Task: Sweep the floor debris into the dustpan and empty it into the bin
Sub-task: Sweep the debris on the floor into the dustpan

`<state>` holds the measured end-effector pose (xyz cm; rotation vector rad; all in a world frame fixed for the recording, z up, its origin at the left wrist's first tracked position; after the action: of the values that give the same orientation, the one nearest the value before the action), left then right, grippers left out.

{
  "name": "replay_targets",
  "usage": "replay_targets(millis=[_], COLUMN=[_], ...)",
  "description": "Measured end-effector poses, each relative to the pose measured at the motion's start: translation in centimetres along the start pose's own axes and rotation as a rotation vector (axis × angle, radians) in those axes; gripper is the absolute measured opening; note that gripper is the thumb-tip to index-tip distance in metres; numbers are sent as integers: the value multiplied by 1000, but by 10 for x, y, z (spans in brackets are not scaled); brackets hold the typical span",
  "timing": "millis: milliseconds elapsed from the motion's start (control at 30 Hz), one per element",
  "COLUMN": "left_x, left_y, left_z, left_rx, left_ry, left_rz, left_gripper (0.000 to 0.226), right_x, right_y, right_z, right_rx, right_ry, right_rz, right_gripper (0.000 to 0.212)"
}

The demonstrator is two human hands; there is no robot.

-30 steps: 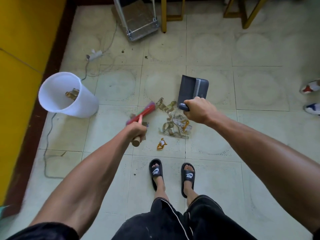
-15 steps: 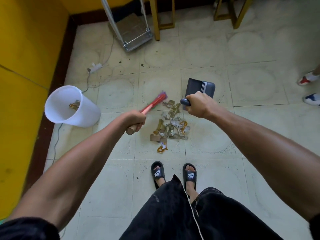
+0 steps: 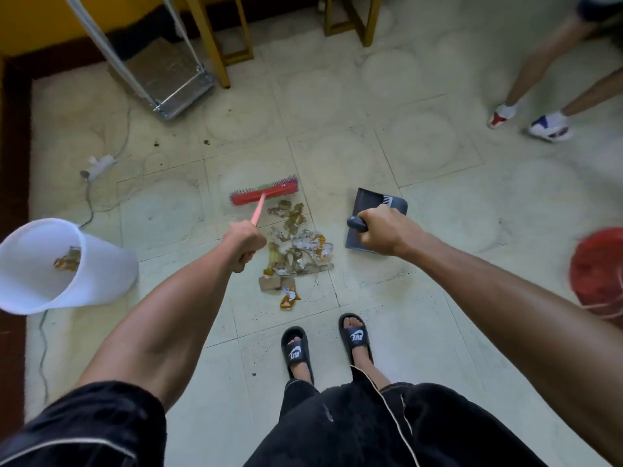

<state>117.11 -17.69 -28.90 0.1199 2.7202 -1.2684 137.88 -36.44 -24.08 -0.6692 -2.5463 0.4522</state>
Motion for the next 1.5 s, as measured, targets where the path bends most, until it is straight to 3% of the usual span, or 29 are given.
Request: replay_targets(millis=[100,200,400,500,600,833,933,1300,1400,1500], left_x=[12,30,56,73,86,102,108,123,133,150], left_y=[1,-12,-25,-33,-43,-74,-86,-90,-80,-66], left_z=[11,18,-13,-26,-31,-30,-23,-17,-24,-31], left_rx=[63,146,151,136,108,77,62,73,92,112], left_ry=[80,127,285,363,392,377,348,304,341,363], left_rz=[27,19,137,171,135,113,90,242,239,256], left_gripper=[29,31,50,36,8,11,13,29,12,9], right_x=[-1,1,29,37,41,56,55,73,100,133], right_y=[-13,-27,-51,-68,-83,-116,-136,-199,-206,-208], right_z=[12,30,61,68,70,77,87,136,160,183], right_rx=[-8,-32,-40,-53,-72,-81,-97,-205,-216,-253], right_ry=[12,-11,12,42,61,147,226,496,550,612], right_rz=[60,142,198,224,254,261,291,481,548,603], right_gripper=[33,21,17,13,11,13,23,25,22,23])
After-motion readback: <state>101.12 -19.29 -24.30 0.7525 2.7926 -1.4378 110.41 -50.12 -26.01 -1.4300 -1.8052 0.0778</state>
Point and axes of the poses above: each hand's wrist, its own y-axis towards the middle knuckle, its own z-axis out of the palm, x = y × z, the point moved 3 cm from there along y, towards the middle knuckle, and after that the axes turned 1 degree about -y, right-handed, at the moved point
